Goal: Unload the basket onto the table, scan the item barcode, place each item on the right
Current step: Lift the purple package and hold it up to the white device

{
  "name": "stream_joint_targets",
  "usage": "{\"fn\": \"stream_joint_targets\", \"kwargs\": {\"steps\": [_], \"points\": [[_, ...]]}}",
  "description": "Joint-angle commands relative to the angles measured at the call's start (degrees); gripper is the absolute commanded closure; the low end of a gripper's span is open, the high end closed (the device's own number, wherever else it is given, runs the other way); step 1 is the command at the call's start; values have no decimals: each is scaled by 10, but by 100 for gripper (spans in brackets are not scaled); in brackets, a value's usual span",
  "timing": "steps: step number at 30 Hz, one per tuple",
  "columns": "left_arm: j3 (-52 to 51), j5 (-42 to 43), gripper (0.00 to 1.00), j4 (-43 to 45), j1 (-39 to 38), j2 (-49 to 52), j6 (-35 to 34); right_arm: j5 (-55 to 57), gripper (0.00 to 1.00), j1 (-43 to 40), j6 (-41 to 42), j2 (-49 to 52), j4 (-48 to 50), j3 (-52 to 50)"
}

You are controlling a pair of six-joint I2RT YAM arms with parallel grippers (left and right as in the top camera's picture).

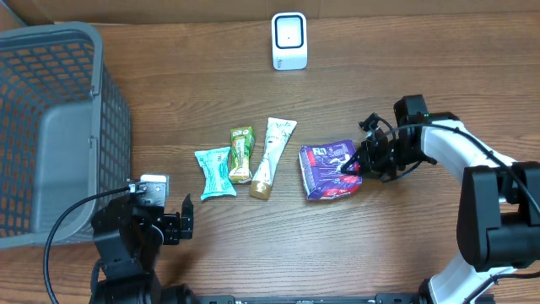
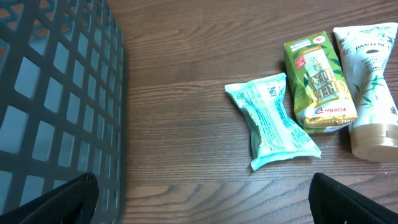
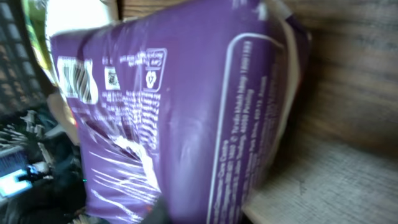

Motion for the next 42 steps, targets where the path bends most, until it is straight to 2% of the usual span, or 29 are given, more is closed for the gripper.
{"fn": "stream_joint_targets", "kwargs": {"steps": [1, 11, 19, 25, 32, 34, 39, 42], "points": [[-2, -4, 1, 0, 3, -1, 11, -42, 96, -2, -3, -7, -23, 54], [-2, -4, 1, 0, 3, -1, 11, -14, 96, 4, -1, -96, -120, 198], [-2, -4, 0, 0, 3, -1, 11, 177, 96, 76, 56, -215, -117, 275], [-2, -4, 1, 0, 3, -1, 11, 323, 96, 164, 86, -275, -78, 277], [-2, -4, 0, 0, 3, -1, 11, 424, 96, 221, 87, -279, -42, 277], [-2, -4, 0, 0, 3, -1, 11, 482, 96, 233, 87, -279, -18, 277], [-2, -4, 0, 0, 3, -1, 11, 698, 96, 275, 82, -272, 81, 277], [-2, -4, 1, 0, 3, -1, 11, 807, 96, 298, 20, -248, 183, 277]]}}
